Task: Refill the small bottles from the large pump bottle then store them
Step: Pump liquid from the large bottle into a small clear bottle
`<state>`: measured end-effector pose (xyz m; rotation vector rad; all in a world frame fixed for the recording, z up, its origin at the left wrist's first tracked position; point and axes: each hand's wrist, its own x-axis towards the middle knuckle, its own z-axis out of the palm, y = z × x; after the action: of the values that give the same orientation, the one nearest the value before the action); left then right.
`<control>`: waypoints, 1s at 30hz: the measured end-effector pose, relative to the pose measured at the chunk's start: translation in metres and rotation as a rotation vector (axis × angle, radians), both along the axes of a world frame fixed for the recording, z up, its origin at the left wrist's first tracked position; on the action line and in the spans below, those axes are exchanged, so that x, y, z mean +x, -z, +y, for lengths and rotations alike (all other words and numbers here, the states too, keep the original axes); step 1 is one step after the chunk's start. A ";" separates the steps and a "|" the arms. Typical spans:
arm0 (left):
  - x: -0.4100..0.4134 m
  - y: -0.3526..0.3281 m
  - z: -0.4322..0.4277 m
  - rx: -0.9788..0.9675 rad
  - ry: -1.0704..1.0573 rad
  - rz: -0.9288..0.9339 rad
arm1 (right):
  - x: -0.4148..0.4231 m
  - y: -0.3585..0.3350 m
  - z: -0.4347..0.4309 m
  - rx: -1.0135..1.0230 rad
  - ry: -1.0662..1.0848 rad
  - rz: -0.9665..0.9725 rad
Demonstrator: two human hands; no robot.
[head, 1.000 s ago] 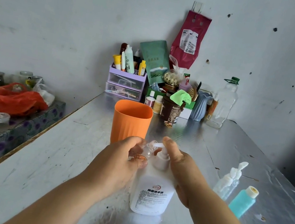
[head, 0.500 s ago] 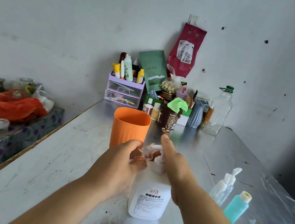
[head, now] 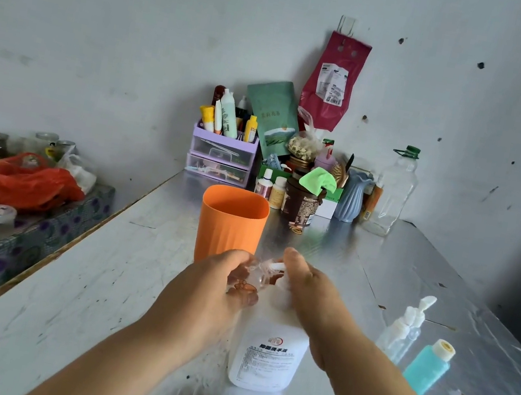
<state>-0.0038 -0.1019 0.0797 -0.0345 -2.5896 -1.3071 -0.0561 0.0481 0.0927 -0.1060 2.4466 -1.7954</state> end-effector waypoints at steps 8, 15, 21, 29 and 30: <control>0.003 -0.010 0.004 0.007 -0.016 -0.006 | 0.010 -0.008 0.000 -0.128 -0.001 -0.099; 0.005 -0.011 0.004 0.011 -0.011 0.003 | 0.010 -0.011 0.000 -0.139 0.012 -0.109; 0.003 -0.007 0.003 0.026 -0.003 -0.005 | 0.006 -0.009 0.002 -0.092 0.014 -0.085; 0.002 -0.002 0.000 -0.014 -0.014 -0.006 | 0.002 -0.001 -0.001 -0.002 -0.008 -0.076; 0.004 -0.003 0.001 -0.011 -0.012 -0.007 | 0.003 -0.002 0.000 -0.016 -0.007 -0.085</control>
<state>0.0000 -0.1008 0.0830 -0.0160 -2.5982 -1.2915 -0.0527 0.0479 0.0951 -0.0384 2.3713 -1.7790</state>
